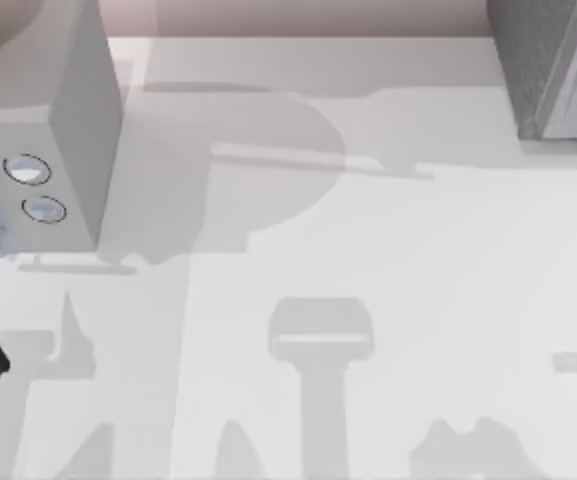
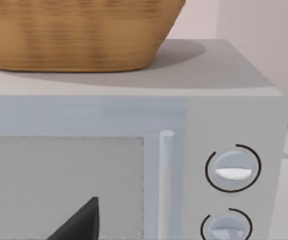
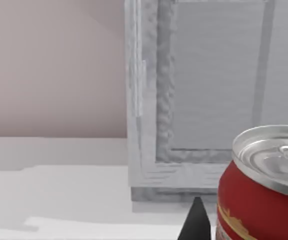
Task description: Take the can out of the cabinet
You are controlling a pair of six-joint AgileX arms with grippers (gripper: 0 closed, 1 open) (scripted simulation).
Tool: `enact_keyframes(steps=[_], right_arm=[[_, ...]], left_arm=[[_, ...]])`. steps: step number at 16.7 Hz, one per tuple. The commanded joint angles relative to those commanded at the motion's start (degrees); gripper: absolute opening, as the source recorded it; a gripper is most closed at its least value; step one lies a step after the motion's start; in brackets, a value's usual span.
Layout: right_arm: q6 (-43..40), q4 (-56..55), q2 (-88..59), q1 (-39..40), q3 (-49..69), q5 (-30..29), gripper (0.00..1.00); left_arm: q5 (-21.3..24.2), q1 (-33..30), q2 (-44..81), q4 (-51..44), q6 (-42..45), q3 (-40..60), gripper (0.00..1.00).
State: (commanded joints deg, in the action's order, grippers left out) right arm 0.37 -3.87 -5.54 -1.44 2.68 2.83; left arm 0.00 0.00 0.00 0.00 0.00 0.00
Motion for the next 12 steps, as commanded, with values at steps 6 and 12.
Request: enact_keyframes(steps=[6, 12], right_arm=[[1.2, -15.2, -22.9, -6.1, 10.2, 12.7, 0.0], [2.7, -36.3, -56.6, -14.4, 24.1, 31.5, 0.0]], left_arm=[[0.0, 0.0, 0.0, 0.0, 0.0, 0.0, 1.0], [0.0, 0.0, 0.0, 0.0, 0.0, 0.0, 1.0]])
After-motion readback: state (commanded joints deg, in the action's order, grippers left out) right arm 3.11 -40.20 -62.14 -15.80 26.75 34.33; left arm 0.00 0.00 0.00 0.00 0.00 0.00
